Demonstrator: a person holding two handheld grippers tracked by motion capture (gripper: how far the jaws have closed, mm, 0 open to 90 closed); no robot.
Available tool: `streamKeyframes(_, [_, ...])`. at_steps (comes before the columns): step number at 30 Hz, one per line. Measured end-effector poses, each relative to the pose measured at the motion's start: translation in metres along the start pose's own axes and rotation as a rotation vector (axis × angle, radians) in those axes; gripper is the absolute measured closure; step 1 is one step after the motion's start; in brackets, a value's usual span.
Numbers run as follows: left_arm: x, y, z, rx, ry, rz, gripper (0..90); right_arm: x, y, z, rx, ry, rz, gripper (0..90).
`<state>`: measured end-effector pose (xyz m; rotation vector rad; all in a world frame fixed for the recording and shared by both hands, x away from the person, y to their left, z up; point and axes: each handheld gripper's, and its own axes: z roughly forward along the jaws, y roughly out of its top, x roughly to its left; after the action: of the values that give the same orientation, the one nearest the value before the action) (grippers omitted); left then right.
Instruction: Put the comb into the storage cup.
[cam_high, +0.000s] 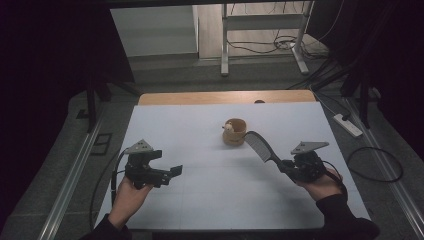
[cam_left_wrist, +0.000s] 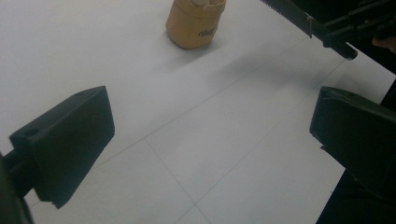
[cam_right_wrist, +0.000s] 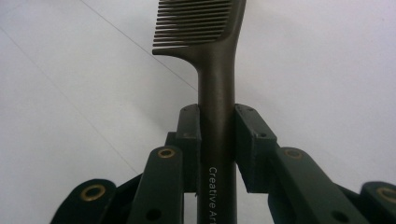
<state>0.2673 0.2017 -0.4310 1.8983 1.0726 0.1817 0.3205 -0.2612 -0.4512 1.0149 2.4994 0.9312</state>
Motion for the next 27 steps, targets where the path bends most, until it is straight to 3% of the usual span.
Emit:
streamKeyframes(13, [0.002,0.02,0.015,-0.002,-0.061,0.025,0.1,0.007,-0.001,-0.006,-0.036,-0.001,-0.045,72.3])
streamKeyframes(27, [-0.004,0.044,0.044,0.014,-0.136,0.047,0.1,0.016,-0.001,-0.013,-0.087,-0.005,-0.091,72.3])
